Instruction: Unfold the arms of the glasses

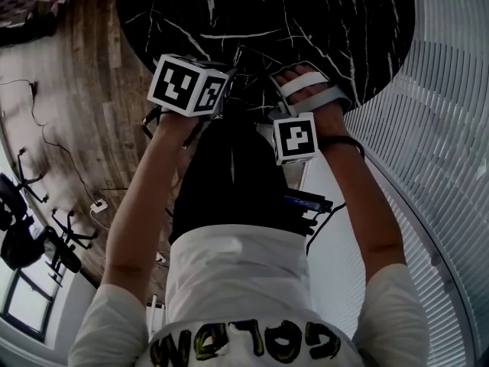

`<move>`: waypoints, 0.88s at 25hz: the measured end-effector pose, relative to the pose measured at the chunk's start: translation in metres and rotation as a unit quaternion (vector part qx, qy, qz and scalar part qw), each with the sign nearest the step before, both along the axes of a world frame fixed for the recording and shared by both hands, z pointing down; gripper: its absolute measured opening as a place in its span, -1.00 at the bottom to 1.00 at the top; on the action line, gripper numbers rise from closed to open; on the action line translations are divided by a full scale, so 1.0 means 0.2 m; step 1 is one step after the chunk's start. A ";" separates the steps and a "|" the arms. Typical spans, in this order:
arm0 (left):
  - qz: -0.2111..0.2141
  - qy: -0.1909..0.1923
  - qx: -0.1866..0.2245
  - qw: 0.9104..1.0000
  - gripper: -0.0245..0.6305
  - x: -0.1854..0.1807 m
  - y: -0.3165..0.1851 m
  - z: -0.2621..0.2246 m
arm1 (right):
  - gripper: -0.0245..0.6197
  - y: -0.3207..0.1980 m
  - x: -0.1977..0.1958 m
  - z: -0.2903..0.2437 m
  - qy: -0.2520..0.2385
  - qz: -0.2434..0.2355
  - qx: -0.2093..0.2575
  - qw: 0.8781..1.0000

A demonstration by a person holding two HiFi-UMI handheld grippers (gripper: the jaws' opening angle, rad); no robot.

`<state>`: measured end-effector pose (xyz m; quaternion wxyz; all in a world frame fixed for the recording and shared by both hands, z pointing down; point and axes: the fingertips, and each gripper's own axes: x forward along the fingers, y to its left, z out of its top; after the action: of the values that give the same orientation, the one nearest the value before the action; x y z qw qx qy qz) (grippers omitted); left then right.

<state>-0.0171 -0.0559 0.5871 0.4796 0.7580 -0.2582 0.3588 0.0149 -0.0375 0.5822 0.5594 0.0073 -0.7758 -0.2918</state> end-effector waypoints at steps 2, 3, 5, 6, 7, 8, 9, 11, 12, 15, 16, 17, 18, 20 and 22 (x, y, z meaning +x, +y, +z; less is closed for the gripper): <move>-0.006 -0.001 0.003 1.000 -0.89 -0.02 -0.02 0.00 | -0.86 0.02 0.03 0.01 0.003 0.007 -0.007 1.000; -0.009 -0.002 0.004 1.000 -0.89 -0.02 -0.02 0.00 | -0.86 0.03 0.05 0.01 0.007 0.009 -0.010 1.000; -0.013 -0.004 0.008 1.000 -0.89 -0.02 -0.04 0.00 | -0.87 0.07 0.10 0.05 0.022 0.006 -0.017 1.000; -0.015 -0.004 0.009 1.000 -0.89 -0.03 -0.04 0.01 | -0.87 0.08 0.12 0.06 0.029 0.006 -0.021 0.999; -0.017 -0.005 0.010 1.000 -0.89 -0.03 -0.05 0.01 | -0.87 0.10 0.13 0.07 0.032 0.008 -0.026 0.999; -0.019 -0.005 0.012 1.000 -0.89 -0.03 -0.05 0.01 | -0.88 0.11 0.14 0.08 0.033 0.012 -0.031 0.999; -0.021 -0.006 0.014 1.000 -0.89 -0.03 -0.06 0.00 | -0.88 0.12 0.14 0.08 0.033 0.017 -0.036 0.999; -0.030 -0.006 0.018 0.999 -0.89 -0.04 -0.08 0.00 | -0.88 0.14 0.15 0.08 0.032 0.029 -0.048 0.998; -0.037 -0.005 0.020 0.999 -0.89 -0.04 -0.10 -0.01 | -0.88 0.15 0.16 0.08 0.031 0.036 -0.054 0.997; -0.052 0.000 0.023 0.998 -0.89 -0.05 -0.13 -0.01 | -0.88 0.17 0.17 0.08 0.028 0.050 -0.066 0.996; -0.055 0.001 0.023 0.998 -0.89 -0.06 -0.14 -0.01 | -0.88 0.18 0.17 0.08 0.027 0.053 -0.069 0.996; -0.056 0.001 0.022 0.998 -0.89 -0.05 -0.15 -0.01 | -0.88 0.18 0.17 0.08 0.025 0.055 -0.072 0.996; -0.057 0.001 0.022 0.998 -0.89 -0.05 -0.15 -0.01 | -0.88 0.19 0.17 0.08 0.023 0.057 -0.075 0.995; -0.056 0.001 0.019 0.998 -0.89 -0.05 -0.15 0.00 | -0.88 0.19 0.17 0.08 0.021 0.062 -0.077 0.995; -0.057 0.004 0.013 0.998 -0.89 -0.05 -0.15 0.01 | -0.88 0.17 0.18 0.09 0.021 0.068 -0.078 0.994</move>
<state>-0.0266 -0.0867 0.5882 0.4904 0.7499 -0.3031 0.3245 0.0501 -0.0028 0.6003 0.5929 0.0106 -0.7819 -0.1921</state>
